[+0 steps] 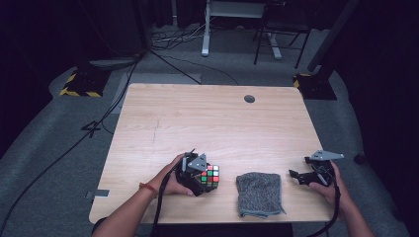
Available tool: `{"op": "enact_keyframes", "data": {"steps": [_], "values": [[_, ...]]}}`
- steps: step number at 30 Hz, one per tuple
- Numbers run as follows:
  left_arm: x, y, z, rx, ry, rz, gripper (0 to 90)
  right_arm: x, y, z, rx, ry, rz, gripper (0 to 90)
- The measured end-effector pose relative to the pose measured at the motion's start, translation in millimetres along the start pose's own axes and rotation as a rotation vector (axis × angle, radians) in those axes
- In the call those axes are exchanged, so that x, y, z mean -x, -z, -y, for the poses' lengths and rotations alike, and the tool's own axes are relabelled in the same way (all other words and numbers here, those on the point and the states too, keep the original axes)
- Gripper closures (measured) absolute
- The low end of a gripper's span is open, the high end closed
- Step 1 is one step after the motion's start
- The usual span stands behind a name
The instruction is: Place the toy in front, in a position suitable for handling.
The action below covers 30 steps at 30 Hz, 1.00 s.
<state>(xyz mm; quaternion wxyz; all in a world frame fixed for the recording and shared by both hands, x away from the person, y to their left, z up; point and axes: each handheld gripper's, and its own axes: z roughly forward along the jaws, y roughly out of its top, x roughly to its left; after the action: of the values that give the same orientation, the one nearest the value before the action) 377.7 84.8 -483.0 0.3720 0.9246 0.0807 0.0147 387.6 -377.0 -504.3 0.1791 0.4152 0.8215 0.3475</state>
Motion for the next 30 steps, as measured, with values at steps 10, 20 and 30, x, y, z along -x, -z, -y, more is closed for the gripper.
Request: {"op": "enact_keyframes", "data": {"steps": [10, 20, 30], "values": [[-5.5, 1.4, 4.0, 0.065, 0.010, 0.006, 24.4, 0.0, -0.3, -0.2, 0.001, 0.000, 0.000, 5.3], [-4.3, -0.8, 5.1, 0.073, 0.015, 0.002, 32.5, -0.1, -0.3, -0.4, -0.001, 0.000, 0.003, 5.1], [-1.4, -0.9, 7.9, 0.091, 0.021, -0.027, 33.1, -4.7, 8.1, -6.2, -0.014, 0.039, -0.056, 16.9]]}}
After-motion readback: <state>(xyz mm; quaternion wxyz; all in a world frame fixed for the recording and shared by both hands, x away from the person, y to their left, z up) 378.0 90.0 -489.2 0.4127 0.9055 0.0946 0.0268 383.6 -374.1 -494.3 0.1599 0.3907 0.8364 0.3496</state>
